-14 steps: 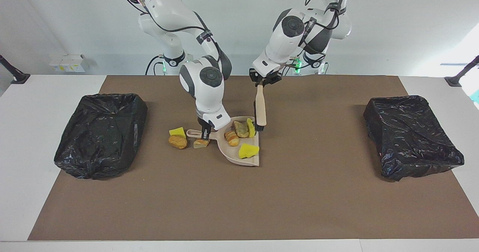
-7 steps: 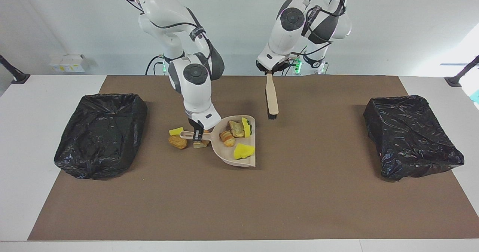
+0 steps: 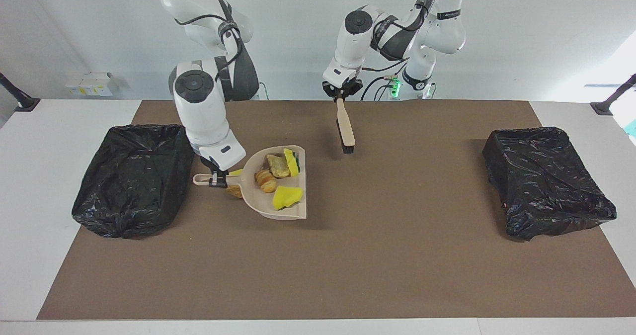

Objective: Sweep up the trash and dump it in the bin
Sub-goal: 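Carry the dustpan with the right gripper over the nearer black bag, then tilt the dustpan into the bag while the left gripper sets the brush down, then tip the dustpan further over the bag while the left gripper withdraws, then carry the empty dustpan with the right gripper back toward the table center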

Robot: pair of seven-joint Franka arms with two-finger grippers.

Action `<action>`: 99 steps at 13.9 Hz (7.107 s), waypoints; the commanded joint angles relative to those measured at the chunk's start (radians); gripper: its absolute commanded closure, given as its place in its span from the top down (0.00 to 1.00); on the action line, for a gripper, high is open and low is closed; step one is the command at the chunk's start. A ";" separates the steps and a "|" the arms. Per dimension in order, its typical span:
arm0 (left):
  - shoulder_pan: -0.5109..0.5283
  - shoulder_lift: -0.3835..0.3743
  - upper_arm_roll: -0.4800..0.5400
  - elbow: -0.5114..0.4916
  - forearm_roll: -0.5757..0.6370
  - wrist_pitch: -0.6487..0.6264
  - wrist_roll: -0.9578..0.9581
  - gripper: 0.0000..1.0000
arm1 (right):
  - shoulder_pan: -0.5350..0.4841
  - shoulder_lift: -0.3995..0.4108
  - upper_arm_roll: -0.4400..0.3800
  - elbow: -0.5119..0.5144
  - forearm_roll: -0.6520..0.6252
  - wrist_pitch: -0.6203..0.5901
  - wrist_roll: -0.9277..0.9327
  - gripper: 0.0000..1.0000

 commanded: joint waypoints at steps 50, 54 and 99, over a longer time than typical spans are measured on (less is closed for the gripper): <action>0.824 0.059 0.039 0.468 0.191 -0.415 0.756 1.00 | -0.245 -0.419 0.006 -0.414 -1.223 0.012 0.043 0.00; 0.821 0.034 0.057 0.580 0.203 -0.540 0.761 1.00 | -0.251 -0.405 0.006 -0.373 -0.987 0.012 0.039 0.00; 0.824 -0.027 0.070 0.662 0.215 -0.618 0.758 1.00 | 0.460 0.249 0.013 0.140 0.161 0.038 2.022 0.00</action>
